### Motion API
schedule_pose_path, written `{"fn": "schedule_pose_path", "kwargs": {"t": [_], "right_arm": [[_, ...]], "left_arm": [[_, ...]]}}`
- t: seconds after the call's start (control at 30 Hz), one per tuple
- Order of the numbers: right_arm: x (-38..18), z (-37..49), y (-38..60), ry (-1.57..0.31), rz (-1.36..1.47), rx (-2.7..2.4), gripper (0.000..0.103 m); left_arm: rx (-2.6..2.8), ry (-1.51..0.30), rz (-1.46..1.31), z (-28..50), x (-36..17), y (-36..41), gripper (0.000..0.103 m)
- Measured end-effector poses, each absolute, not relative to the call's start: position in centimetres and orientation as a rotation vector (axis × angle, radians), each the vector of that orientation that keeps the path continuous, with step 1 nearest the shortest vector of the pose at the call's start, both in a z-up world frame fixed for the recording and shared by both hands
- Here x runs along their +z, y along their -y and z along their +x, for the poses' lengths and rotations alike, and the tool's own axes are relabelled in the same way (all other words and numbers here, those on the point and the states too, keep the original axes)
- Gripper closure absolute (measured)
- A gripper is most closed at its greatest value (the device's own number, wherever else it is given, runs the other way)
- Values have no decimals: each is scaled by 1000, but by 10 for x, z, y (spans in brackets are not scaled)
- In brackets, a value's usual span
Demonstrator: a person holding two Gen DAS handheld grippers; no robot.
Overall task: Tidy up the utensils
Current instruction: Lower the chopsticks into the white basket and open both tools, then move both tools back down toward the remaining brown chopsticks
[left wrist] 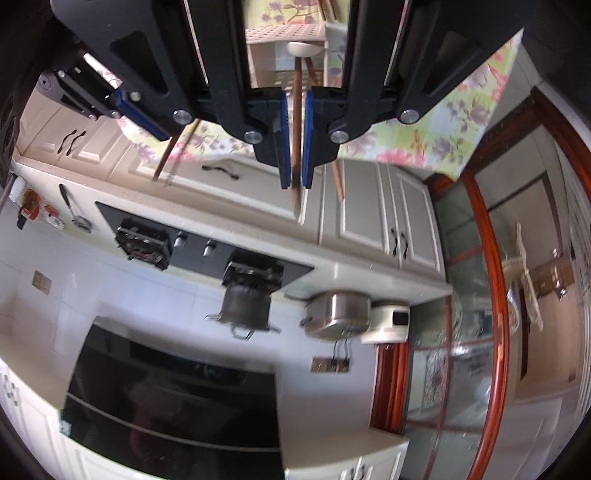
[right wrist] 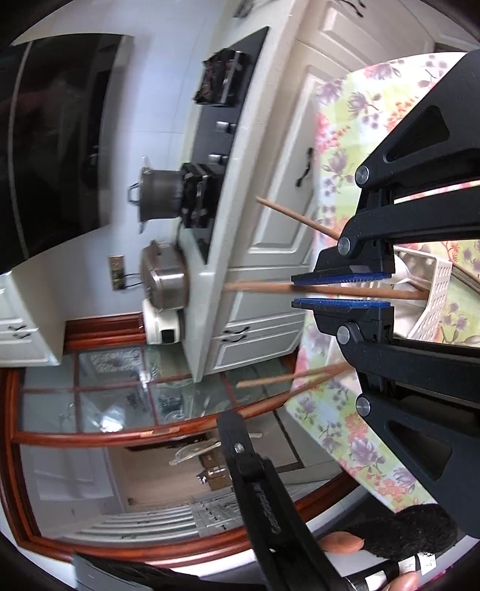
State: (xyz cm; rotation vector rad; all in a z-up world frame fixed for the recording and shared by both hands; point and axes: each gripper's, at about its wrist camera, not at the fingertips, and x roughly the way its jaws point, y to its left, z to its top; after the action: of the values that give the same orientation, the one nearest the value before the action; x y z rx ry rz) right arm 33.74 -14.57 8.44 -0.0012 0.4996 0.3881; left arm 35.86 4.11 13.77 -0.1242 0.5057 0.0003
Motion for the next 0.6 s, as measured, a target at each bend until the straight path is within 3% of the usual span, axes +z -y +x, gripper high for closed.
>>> {"fn": "schedule_pose_path", "kwargs": {"t": [0.1, 0.2, 0.4, 0.6], "right_arm": [[78, 340, 148, -514, -11, 379, 88], [75, 336, 156, -510, 4, 376, 70], [66, 304, 177, -499, 39, 378, 68], [30, 262, 194, -522, 59, 359, 62]], "left_arm": [[20, -524, -127, 362, 125, -51, 80], [48, -513, -133, 356, 119, -60, 58], [116, -457, -143, 317, 107, -78, 17], [174, -439, -106, 264, 69, -80, 10]]}}
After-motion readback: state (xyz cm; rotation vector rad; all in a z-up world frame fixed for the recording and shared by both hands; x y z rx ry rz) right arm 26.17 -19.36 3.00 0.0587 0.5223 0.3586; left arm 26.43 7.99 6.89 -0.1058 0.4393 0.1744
